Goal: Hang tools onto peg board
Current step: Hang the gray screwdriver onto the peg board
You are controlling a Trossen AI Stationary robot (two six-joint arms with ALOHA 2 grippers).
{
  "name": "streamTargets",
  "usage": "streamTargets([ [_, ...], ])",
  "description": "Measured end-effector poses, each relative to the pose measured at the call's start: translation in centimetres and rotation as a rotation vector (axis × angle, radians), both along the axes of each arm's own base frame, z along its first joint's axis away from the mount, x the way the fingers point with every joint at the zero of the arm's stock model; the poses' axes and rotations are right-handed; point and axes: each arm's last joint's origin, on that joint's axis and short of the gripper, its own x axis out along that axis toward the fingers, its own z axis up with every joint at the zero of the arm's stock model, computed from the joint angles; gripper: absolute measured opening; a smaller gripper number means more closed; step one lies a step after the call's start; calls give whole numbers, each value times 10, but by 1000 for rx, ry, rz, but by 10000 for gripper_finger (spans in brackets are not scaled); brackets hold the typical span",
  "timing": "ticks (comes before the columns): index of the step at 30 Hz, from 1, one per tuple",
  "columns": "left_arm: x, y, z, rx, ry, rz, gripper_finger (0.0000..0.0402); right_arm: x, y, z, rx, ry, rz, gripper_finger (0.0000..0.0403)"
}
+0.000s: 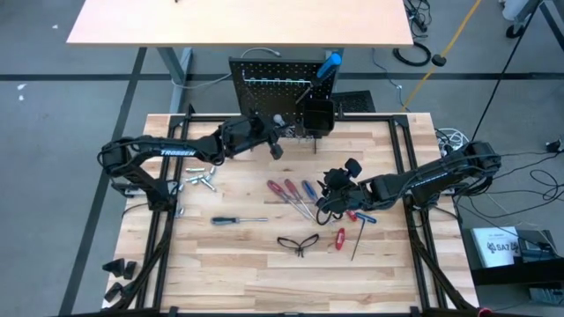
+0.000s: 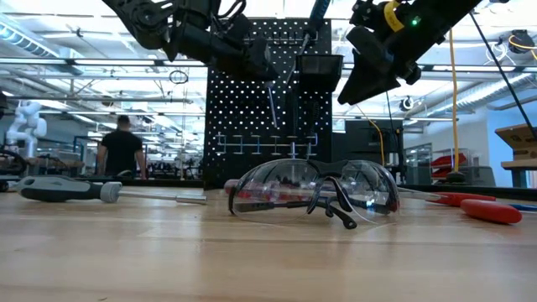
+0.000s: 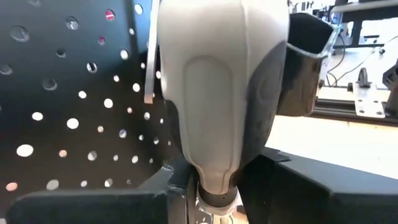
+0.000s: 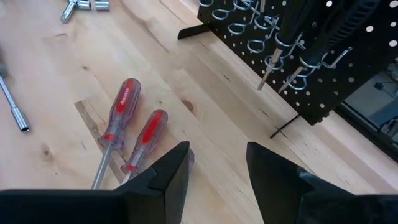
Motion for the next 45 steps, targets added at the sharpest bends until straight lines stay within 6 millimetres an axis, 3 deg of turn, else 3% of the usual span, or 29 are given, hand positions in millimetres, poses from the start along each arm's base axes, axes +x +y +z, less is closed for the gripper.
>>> streamTargets([
  [17,0,12,-9,-20,18,3,81,5,-8,4,-65,18,42,153],
  [29,22,36,-38,-109,124,-18,81,7,-20,4,-98,50,30,153],
  [34,28,46,-39,-137,180,0,81,7,-22,4,-110,64,35,153],
  [42,28,47,-39,-138,183,0,81,7,-24,4,-111,66,26,153],
  [45,28,47,-39,-139,183,1,114,7,-24,4,-111,67,26,153],
])
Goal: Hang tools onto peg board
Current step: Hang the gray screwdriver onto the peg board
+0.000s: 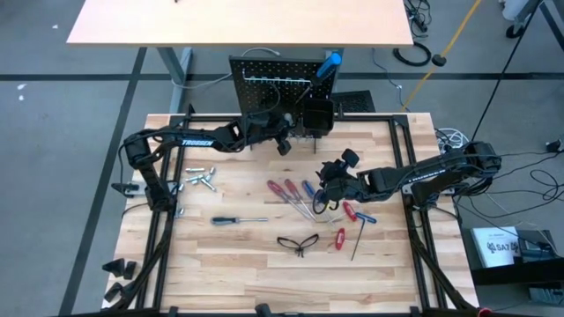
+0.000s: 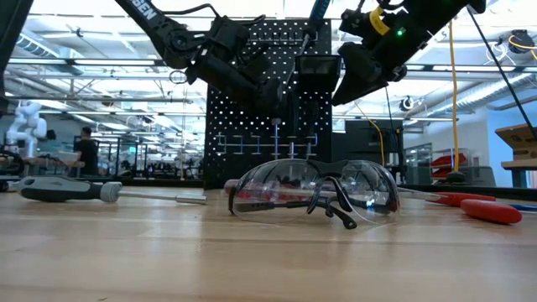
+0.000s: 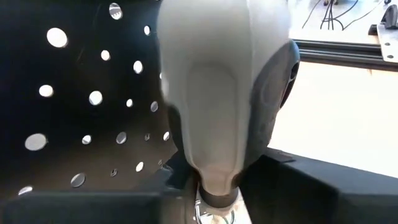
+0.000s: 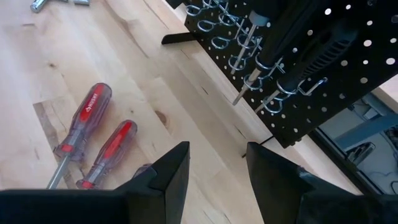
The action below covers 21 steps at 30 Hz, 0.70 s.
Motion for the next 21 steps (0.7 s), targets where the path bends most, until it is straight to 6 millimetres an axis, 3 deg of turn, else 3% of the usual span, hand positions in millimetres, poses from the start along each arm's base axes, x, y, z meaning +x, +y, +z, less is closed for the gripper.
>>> streamTargets([
  [4,0,0,0,-2,4,0,194,0,0,0,3,0,3,153],
  [7,0,0,-1,-4,9,2,229,0,1,0,17,2,17,153],
  [13,-5,-2,1,-20,45,11,244,0,1,0,12,10,25,153],
  [21,-28,-19,28,-61,136,0,246,0,1,0,6,16,30,153],
])
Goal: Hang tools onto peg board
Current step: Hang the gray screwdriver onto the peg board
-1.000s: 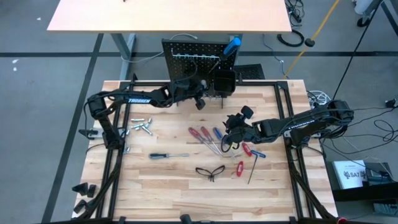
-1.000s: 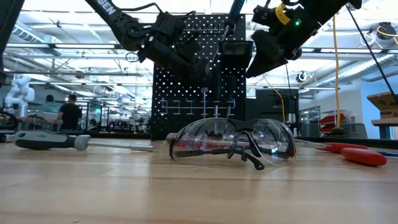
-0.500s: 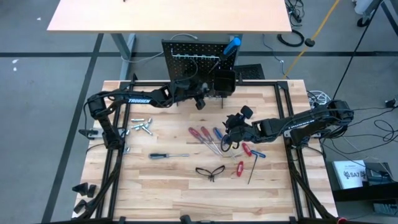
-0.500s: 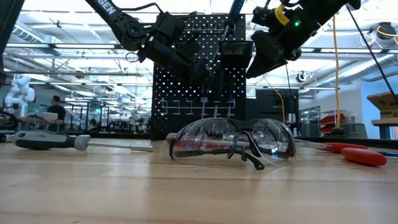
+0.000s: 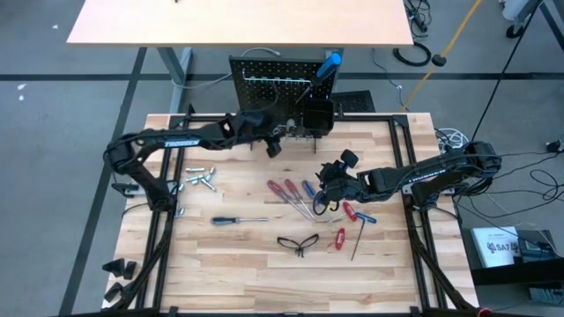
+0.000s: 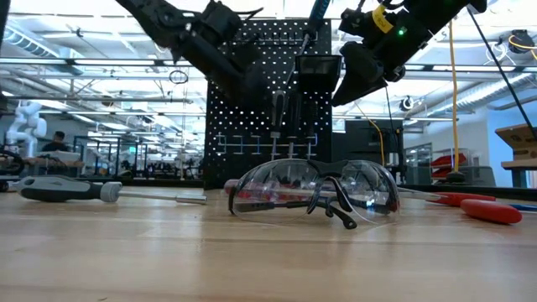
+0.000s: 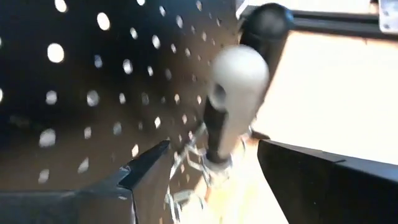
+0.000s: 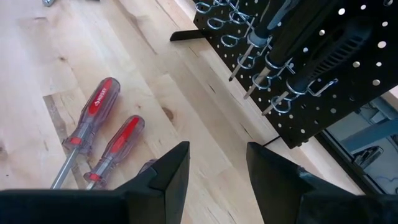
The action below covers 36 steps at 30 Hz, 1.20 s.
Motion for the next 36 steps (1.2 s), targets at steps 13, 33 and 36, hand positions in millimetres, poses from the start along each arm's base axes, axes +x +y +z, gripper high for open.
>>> streamTargets([
  [13,-21,-79,-35,-169,148,-267,247,10,7,6,120,-69,204,153],
  [33,-109,-194,-73,-464,375,-404,247,24,7,22,151,-229,436,153],
  [36,-119,-199,-80,-498,474,-316,247,24,7,22,152,-229,434,153],
])
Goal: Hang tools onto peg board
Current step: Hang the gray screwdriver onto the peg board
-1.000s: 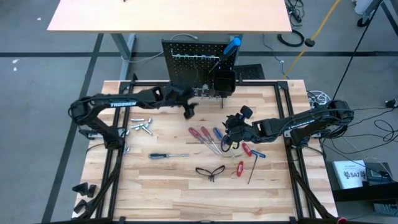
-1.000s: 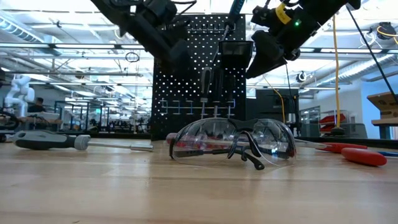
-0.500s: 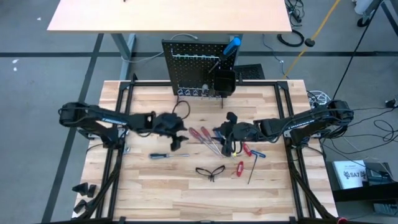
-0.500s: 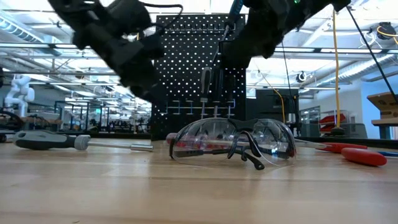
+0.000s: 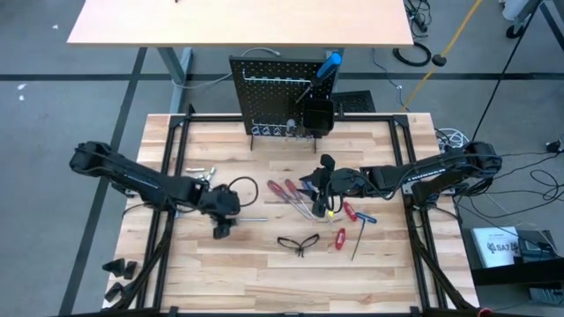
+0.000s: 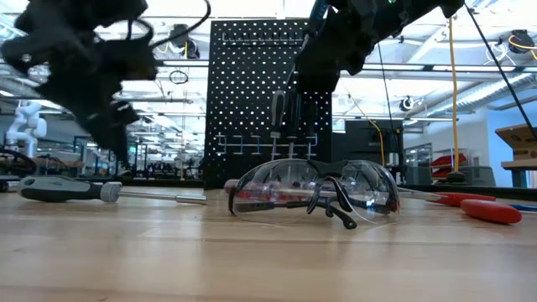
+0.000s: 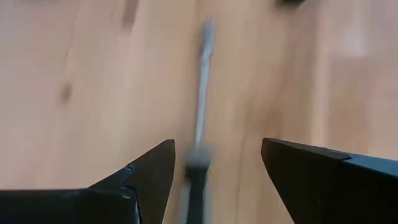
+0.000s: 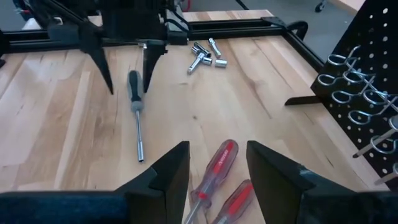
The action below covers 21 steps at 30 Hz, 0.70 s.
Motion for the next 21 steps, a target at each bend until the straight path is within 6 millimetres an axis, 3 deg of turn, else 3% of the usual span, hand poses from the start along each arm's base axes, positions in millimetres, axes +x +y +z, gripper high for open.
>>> streamTargets([
  [4,-12,-2,-11,74,159,69,247,5,1,-6,8,-3,-3,153],
  [15,-5,-13,-36,127,264,32,244,29,4,-49,-1,83,-4,153],
  [18,-5,-15,-40,138,287,23,217,30,4,-50,-1,83,-4,153],
  [21,-4,-15,-40,139,285,16,157,29,4,-48,0,79,-4,153],
])
